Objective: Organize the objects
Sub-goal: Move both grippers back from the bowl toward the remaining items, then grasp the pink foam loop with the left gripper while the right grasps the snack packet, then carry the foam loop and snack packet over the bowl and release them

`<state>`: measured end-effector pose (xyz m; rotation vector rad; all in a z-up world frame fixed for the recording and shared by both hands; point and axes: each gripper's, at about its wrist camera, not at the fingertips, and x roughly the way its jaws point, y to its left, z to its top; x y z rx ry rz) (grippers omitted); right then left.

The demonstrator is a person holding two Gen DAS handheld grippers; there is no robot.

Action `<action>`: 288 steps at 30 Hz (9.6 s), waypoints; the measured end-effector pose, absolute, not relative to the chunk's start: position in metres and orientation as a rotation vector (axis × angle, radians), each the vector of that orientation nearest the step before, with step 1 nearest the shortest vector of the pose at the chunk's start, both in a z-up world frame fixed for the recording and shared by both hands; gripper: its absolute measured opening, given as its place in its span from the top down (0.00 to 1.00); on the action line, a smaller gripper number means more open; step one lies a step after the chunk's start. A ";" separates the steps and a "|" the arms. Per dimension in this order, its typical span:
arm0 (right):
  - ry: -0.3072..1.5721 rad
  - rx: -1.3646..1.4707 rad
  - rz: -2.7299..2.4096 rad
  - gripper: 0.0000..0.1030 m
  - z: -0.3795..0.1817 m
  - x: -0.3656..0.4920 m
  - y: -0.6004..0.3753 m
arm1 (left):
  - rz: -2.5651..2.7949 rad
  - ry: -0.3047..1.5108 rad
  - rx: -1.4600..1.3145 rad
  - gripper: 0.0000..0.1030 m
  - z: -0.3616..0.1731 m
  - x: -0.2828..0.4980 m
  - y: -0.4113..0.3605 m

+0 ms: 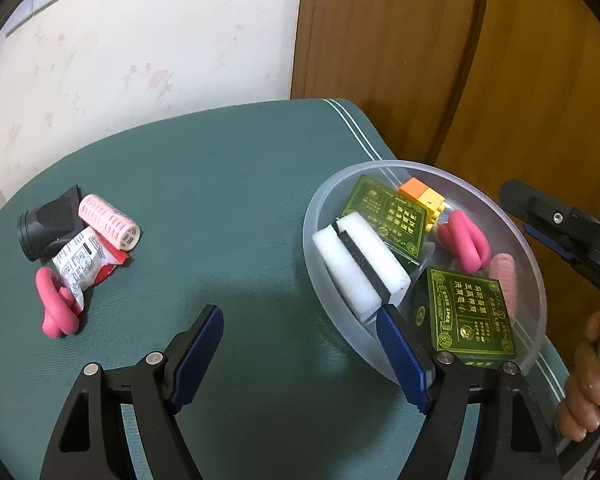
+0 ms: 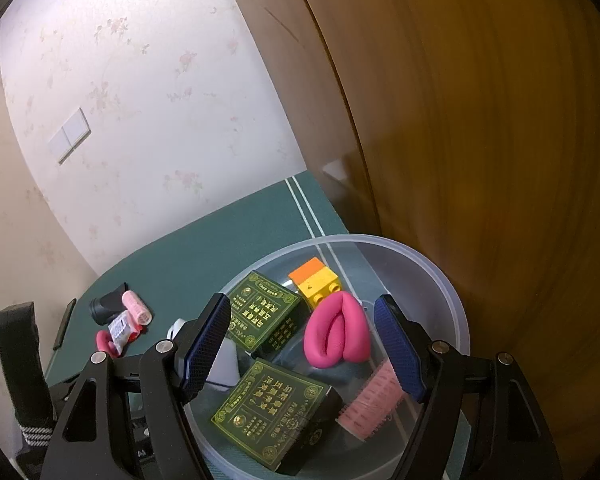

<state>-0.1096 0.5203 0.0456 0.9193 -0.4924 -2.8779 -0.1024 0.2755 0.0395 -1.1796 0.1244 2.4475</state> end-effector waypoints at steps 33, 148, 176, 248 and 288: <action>-0.472 0.910 -2.863 0.27 0.046 -0.109 0.515 | 2.562 0.114 -1.166 0.07 0.040 -0.122 0.268; 0.073 1.034 -2.443 0.27 0.004 -0.128 0.280 | 2.883 -0.115 -1.262 0.53 0.051 -0.086 0.029; 0.071 1.184 -2.341 0.38 -0.025 -0.217 0.204 | 2.873 -0.177 -1.278 0.53 0.051 -0.081 0.027; -0.318 1.019 -2.886 0.54 0.041 -0.112 0.525 | 2.592 0.049 -1.128 0.53 0.075 -0.056 0.188; -0.381 1.061 -2.876 0.48 0.021 -0.119 0.544 | 2.432 0.166 -1.045 0.22 0.074 -0.081 0.308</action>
